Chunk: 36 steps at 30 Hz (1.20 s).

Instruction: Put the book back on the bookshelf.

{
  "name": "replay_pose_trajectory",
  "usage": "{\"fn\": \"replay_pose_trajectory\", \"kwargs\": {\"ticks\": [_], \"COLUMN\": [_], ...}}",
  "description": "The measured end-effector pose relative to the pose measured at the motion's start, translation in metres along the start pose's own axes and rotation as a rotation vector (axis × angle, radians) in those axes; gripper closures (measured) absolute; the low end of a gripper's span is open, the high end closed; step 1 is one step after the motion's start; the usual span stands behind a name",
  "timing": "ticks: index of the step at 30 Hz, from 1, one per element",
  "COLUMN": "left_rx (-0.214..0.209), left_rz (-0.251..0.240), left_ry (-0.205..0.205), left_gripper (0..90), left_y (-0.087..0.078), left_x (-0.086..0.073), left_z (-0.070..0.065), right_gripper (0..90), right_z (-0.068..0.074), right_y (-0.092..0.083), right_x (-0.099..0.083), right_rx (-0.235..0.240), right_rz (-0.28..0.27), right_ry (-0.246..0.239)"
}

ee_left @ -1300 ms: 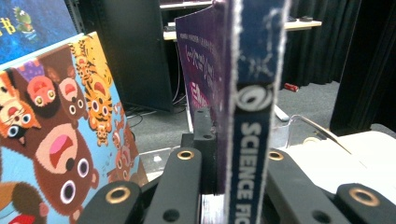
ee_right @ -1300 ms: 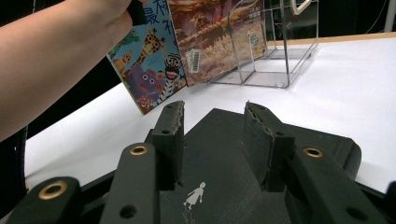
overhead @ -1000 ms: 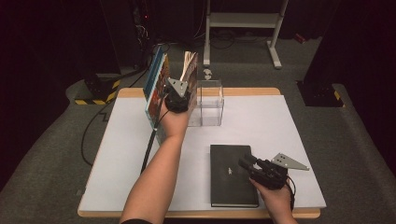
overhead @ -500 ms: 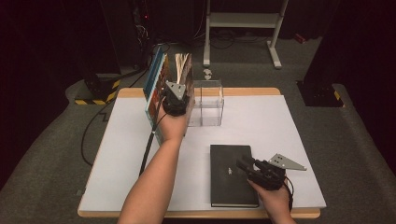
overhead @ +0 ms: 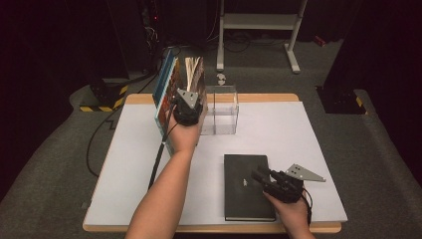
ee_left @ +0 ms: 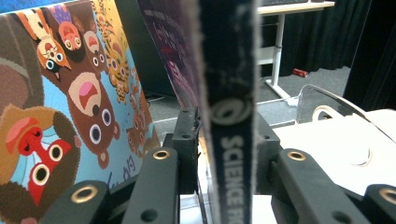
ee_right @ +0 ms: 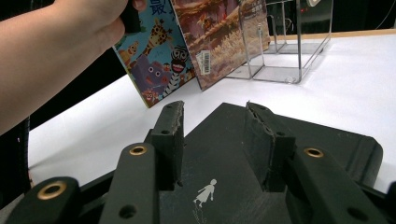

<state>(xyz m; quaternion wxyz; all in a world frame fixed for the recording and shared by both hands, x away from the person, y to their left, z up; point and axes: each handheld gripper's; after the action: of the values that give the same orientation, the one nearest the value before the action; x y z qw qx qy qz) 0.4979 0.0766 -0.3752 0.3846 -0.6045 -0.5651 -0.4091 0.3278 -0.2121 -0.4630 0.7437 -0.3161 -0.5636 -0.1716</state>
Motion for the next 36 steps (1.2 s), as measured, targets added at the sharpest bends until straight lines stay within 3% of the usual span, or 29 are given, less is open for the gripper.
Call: {"fn": "replay_pose_trajectory", "kwargs": {"ticks": [29, 36], "left_rx": [-0.011, 0.005], "left_rz": [0.001, 0.002], "left_ry": [0.011, 0.014], "left_gripper": [67.5, 67.8], "left_y": [-0.017, -0.022], "left_x": [0.001, 0.004], "left_z": [0.001, 0.001], "right_gripper": [57.9, 57.9], "right_z": [0.005, 0.006], "right_y": [0.004, 0.004], "right_x": [0.000, 0.000], "right_rx": [0.010, 0.015], "right_rz": [0.012, 0.009], "right_ry": [-0.012, -0.014]}}
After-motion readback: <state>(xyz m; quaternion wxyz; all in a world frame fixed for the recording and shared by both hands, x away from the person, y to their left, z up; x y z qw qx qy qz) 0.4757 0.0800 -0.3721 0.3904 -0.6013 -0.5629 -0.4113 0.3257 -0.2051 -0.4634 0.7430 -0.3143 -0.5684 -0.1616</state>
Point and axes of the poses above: each handheld gripper's, and its own axes: y roughly forward along the jaws, x roughly out of its top, z roughly to its left, and after that the axes turned 8 degrees about -y, right-handed
